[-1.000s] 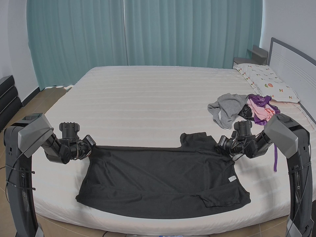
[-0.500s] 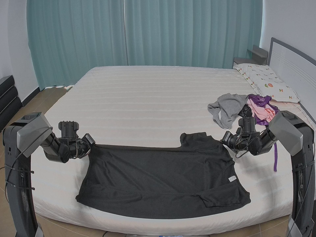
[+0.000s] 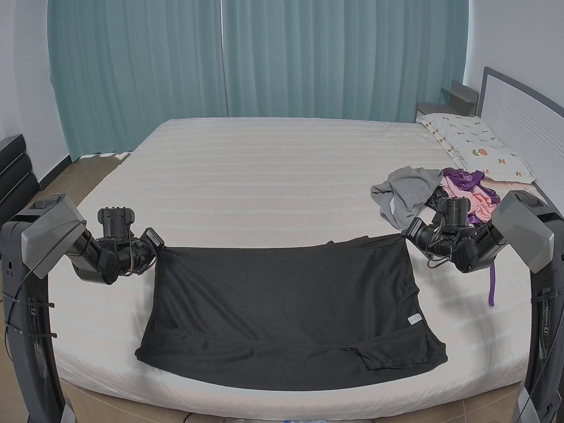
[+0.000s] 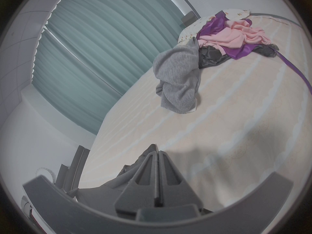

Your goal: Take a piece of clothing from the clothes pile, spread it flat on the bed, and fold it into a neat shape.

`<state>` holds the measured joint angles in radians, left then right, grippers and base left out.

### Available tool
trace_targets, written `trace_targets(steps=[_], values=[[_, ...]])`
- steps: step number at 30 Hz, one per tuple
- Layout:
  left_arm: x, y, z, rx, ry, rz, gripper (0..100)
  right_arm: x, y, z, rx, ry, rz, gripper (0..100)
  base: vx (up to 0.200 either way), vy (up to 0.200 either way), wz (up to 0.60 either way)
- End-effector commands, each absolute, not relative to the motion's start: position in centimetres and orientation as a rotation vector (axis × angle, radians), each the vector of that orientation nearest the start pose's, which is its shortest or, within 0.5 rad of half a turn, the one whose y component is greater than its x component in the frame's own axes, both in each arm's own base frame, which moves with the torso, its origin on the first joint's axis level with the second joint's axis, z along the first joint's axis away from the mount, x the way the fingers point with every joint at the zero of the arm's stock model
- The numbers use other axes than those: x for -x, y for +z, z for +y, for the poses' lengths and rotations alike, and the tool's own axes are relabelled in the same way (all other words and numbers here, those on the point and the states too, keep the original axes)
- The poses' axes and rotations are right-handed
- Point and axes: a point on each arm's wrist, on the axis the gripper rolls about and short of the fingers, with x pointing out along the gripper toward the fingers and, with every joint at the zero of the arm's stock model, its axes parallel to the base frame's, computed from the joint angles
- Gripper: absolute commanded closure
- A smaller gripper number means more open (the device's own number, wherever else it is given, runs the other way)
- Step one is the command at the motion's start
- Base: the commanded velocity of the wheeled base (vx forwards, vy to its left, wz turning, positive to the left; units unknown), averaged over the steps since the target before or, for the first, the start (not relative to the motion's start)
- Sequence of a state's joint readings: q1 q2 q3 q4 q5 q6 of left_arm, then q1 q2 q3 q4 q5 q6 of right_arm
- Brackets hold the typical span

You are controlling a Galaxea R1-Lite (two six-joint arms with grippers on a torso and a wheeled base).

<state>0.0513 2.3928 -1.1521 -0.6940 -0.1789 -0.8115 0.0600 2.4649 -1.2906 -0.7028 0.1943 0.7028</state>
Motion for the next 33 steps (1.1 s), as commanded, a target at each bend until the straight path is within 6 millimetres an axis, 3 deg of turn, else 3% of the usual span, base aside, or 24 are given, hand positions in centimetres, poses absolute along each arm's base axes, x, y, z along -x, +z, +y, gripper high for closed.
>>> trace_targets(steps=[1, 12, 24, 33], values=[[-43.5, 1.5, 1.9, 0.854, 0.102, 0.552, 100, -45.9, 1.3, 3.2, -0.716, 0.078, 0.526, 100, 0.000, 0.000, 0.00], [-43.6, 1.8, 2.0, 0.851, 0.093, 0.522, 100, -46.0, 1.6, 3.1, -0.705, 0.055, 0.476, 100, 0.000, 0.000, 0.00], [-43.5, 1.8, 2.0, 0.848, 0.092, 0.522, 100, -45.9, 3.5, 2.9, -0.690, 0.046, 0.413, 100, 0.000, 0.000, 0.00], [-43.6, 1.9, 2.1, 0.846, 0.092, 0.516, 100, -45.8, 3.1, 2.9, -0.690, 0.043, 0.423, 100, 0.000, 0.000, 0.00]])
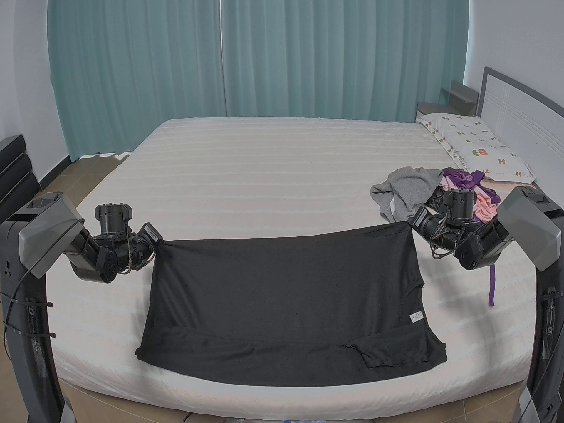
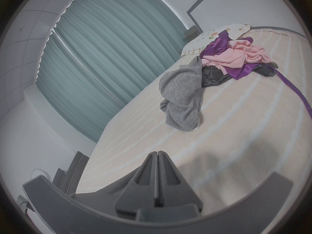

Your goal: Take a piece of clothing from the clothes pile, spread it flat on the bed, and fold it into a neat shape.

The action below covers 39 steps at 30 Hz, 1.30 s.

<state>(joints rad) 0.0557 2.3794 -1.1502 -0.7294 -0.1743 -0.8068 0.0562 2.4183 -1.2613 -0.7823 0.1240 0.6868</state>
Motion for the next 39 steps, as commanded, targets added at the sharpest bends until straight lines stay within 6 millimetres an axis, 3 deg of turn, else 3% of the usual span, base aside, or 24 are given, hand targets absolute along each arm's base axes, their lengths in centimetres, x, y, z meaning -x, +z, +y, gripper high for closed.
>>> trace_targets(steps=[1, 8, 18, 25, 33, 39], values=[[-43.6, 1.9, 2.1, 0.845, 0.090, 0.517, 100, -45.8, 3.0, 2.9, -0.690, 0.041, 0.426, 100, 0.000, 0.000, 0.00], [-43.0, 2.4, 2.0, 0.838, 0.089, 0.522, 100, -44.5, 2.1, 2.8, -0.681, 0.034, 0.483, 100, 0.000, 0.000, 0.00], [-40.8, 2.5, 1.7, 0.752, 0.071, 0.559, 100, -41.9, 2.5, 2.4, -0.680, 0.040, 0.544, 100, 0.000, 0.000, 0.00], [-39.0, 4.2, 1.6, 0.747, 0.063, 0.546, 100, -39.9, 2.9, 2.2, -0.677, 0.072, 0.569, 100, 0.000, 0.000, 0.00], [-37.7, 2.8, 1.4, 0.698, 0.070, 0.610, 100, -36.9, 1.6, 2.3, -0.628, 0.117, 0.628, 100, 0.000, 0.000, 0.00], [-36.5, 2.3, 1.4, 0.699, 0.085, 0.647, 100, -35.0, 1.6, 2.1, -0.625, 0.113, 0.647, 100, 0.000, 0.000, 0.00]])
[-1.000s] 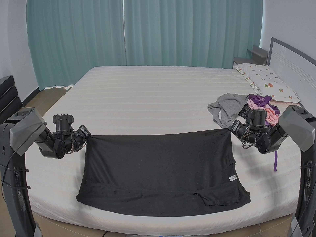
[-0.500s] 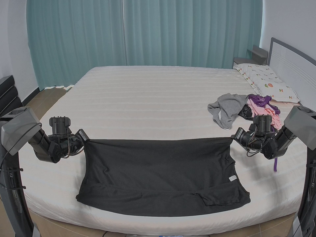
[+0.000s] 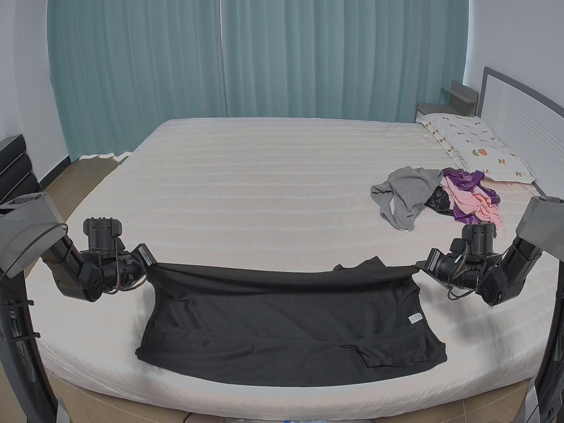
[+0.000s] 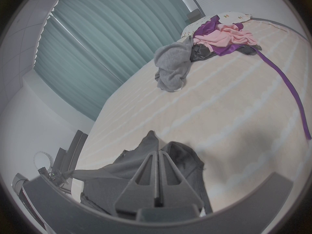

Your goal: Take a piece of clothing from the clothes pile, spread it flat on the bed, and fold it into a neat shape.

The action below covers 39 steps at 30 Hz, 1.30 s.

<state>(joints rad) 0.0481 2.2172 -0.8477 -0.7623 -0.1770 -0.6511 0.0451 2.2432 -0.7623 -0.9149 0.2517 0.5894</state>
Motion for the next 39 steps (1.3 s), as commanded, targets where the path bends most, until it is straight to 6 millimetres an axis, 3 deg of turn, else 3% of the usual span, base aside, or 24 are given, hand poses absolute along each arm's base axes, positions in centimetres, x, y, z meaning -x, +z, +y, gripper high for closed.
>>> trace_targets(steps=[1, 10, 15, 28, 33, 37, 39], values=[[-36.2, 2.1, 1.4, 0.699, 0.089, 0.657, 100, -34.8, 1.6, 2.1, -0.620, 0.115, 0.650, 100, 0.000, 0.000, 0.00], [-34.1, 1.2, 1.2, 0.671, 0.098, 0.726, 100, -32.4, 0.2, 2.1, -0.570, 0.125, 0.688, 100, 0.000, 0.000, 0.00], [-32.7, 0.0, 1.1, 0.666, 0.112, 0.791, 100, -31.0, -1.7, 2.0, -0.550, 0.125, 0.727, 100, 0.000, 0.000, 0.00], [-30.7, -1.2, 0.7, 0.624, 0.110, 0.875, 100, -29.1, -3.7, 1.7, -0.519, 0.131, 0.816, 100, 0.000, 0.000, 0.00], [-30.6, -1.1, 0.7, 0.623, 0.110, 0.875, 100, -29.2, -3.6, 1.7, -0.519, 0.132, 0.805, 100, 0.000, 0.000, 0.00], [-30.8, 0.5, 1.0, 0.637, 0.104, 0.816, 100, -29.9, -1.5, 1.1, -0.528, 0.144, 0.691, 100, 0.000, 0.000, 0.00], [-30.7, 0.9, 1.0, 0.635, 0.101, 0.809, 100, -29.8, -1.4, 1.0, -0.530, 0.147, 0.699, 100, 0.000, 0.000, 0.00]])
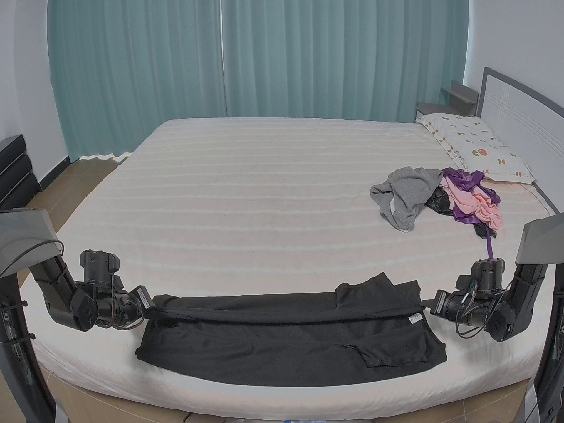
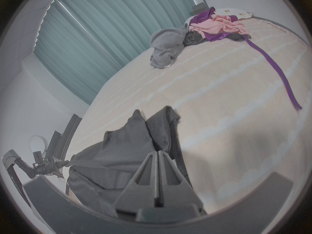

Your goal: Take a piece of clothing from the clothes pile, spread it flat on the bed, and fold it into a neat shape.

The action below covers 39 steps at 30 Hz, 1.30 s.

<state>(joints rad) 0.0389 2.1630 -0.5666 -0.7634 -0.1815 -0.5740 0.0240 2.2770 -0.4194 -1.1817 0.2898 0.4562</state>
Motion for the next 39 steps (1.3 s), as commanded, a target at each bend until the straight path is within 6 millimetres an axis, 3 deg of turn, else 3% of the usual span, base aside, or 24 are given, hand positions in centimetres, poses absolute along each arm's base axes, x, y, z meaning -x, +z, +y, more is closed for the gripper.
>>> trace_targets(steps=[1, 23, 24, 26, 27, 39], values=[[-30.6, 0.9, 1.0, 0.634, 0.101, 0.810, 100, -29.6, -1.7, 1.0, -0.526, 0.145, 0.711, 100, 0.000, 0.000, 0.00], [-29.7, -1.7, 0.7, 0.617, 0.120, 0.914, 100, -27.6, -4.6, 0.9, -0.502, 0.139, 0.837, 100, 0.000, 0.000, 0.00], [-29.7, -1.8, 0.6, 0.616, 0.119, 0.920, 0, -27.6, -4.7, 0.9, -0.500, 0.139, 0.839, 100, 0.000, 0.000, 0.00], [-29.7, -1.9, 0.6, 0.615, 0.118, 0.922, 0, -27.6, -4.7, 0.9, -0.500, 0.139, 0.839, 100, 0.000, 0.000, 0.00], [-29.6, -1.8, 0.5, 0.615, 0.115, 0.922, 0, -27.6, -4.5, 1.0, -0.500, 0.143, 0.834, 0, 0.000, 0.000, 0.00], [-30.7, 0.5, 0.8, 0.631, 0.100, 0.824, 0, -28.0, -0.5, 0.3, -0.562, 0.109, 0.689, 0, 0.000, 0.000, 0.00]])
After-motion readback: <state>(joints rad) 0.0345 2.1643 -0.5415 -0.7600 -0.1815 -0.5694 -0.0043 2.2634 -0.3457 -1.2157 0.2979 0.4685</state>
